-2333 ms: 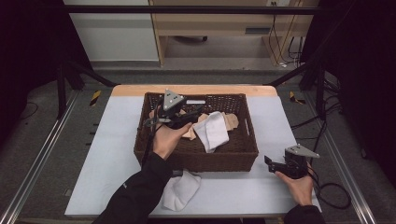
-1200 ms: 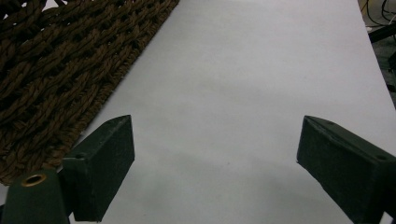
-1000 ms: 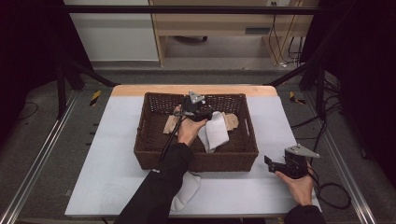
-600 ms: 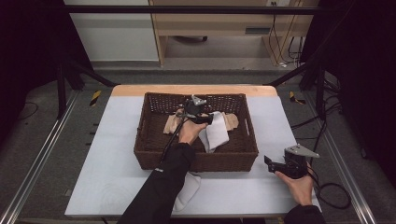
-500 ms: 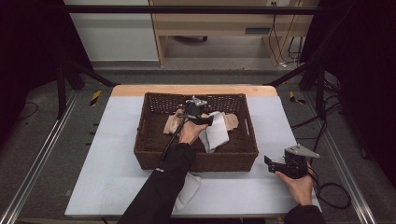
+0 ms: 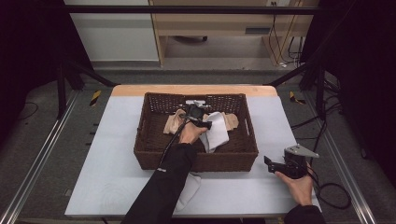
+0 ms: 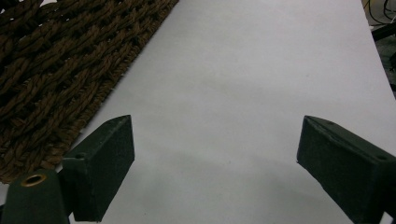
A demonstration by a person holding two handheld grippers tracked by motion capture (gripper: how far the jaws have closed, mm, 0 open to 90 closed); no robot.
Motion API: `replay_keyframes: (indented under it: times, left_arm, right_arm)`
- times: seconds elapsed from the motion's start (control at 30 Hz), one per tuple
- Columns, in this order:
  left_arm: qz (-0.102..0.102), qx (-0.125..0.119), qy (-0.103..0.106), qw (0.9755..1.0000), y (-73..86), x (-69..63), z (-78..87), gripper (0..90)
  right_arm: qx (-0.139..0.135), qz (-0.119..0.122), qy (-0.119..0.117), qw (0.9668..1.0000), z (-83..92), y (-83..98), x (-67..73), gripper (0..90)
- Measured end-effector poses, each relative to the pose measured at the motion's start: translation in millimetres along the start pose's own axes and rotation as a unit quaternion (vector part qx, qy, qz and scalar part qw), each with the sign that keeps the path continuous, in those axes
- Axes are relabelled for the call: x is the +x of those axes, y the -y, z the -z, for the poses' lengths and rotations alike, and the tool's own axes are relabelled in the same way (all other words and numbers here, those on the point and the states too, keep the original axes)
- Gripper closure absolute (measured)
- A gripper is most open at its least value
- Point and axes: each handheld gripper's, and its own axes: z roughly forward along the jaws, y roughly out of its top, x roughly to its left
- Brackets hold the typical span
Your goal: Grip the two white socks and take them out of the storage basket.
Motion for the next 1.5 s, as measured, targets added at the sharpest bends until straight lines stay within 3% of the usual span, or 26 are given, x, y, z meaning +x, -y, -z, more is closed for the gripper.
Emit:
replay_keyframes:
  times: [0.23,0.3,0.4,0.6,0.63,0.7,0.77,0.93,0.97,1.03,1.07,1.1,1.17,1.5]
  left_arm:
    - [0.006,0.025,0.001,0.9997,1.0,-1.8,0.4,76.7]
    - [-0.004,0.030,0.001,0.9995,1.0,-2.2,1.4,83.2]
    - [-0.015,0.027,0.004,0.9995,-0.1,-2.9,4.5,85.5]
    - [-0.024,0.001,0.010,0.9997,-2.6,-2.0,13.6,85.9]
    - [-0.024,-0.018,0.017,0.9994,-4.5,-1.1,18.2,85.9]
    - [-0.018,-0.035,0.032,0.9987,-6.6,-0.2,22.5,85.9]
    - [-0.022,-0.050,0.034,0.9979,-8.9,0.7,28.8,85.9]
    - [-0.025,-0.109,0.045,0.9927,-16.8,0.0,51.5,86.1]
    - [-0.025,-0.109,0.045,0.9927,-16.8,0.0,51.5,86.2]
    - [-0.037,-0.133,0.055,0.9890,-19.1,-2.9,64.2,86.2]
    - [-0.037,-0.133,0.055,0.9890,-19.1,-2.9,64.2,86.2]
    - [-0.039,-0.150,0.062,0.9860,-20.5,-5.5,73.2,86.2]
    - [-0.041,-0.170,0.069,0.9822,-21.9,-7.9,83.4,86.3]
    - [-0.059,-0.221,0.070,0.9711,-21.6,-10.7,133.0,86.3]
  right_arm:
    - [0.001,-0.001,0.002,1.0000,0.0,0.2,-0.2,11.4]
    - [0.001,-0.001,0.002,1.0000,-0.1,0.3,-0.2,11.4]
    - [0.001,-0.002,0.003,1.0000,0.2,0.3,-0.1,11.5]
    - [0.001,-0.001,0.002,1.0000,0.2,0.3,-0.1,11.5]
    - [0.001,0.000,0.003,1.0000,0.1,0.3,-0.3,11.5]
    - [0.002,0.000,0.003,1.0000,-0.2,0.4,-0.4,11.5]
    - [0.003,0.001,0.003,1.0000,-0.4,0.5,-0.3,11.6]
    - [0.003,0.003,0.003,1.0000,-0.9,0.3,-0.5,11.7]
    - [0.003,0.003,0.004,1.0000,-0.9,0.4,-0.5,11.7]
    - [0.003,0.004,0.004,1.0000,-1.0,0.5,-0.6,11.7]
    - [0.003,0.004,0.003,1.0000,-1.3,0.5,-0.7,11.7]
    - [0.004,0.004,0.004,1.0000,-1.6,0.5,-0.6,11.7]
    - [0.005,0.005,0.003,1.0000,-2.1,0.7,-0.2,11.7]
    - [0.002,-0.004,0.002,1.0000,-1.7,2.4,-3.4,11.8]
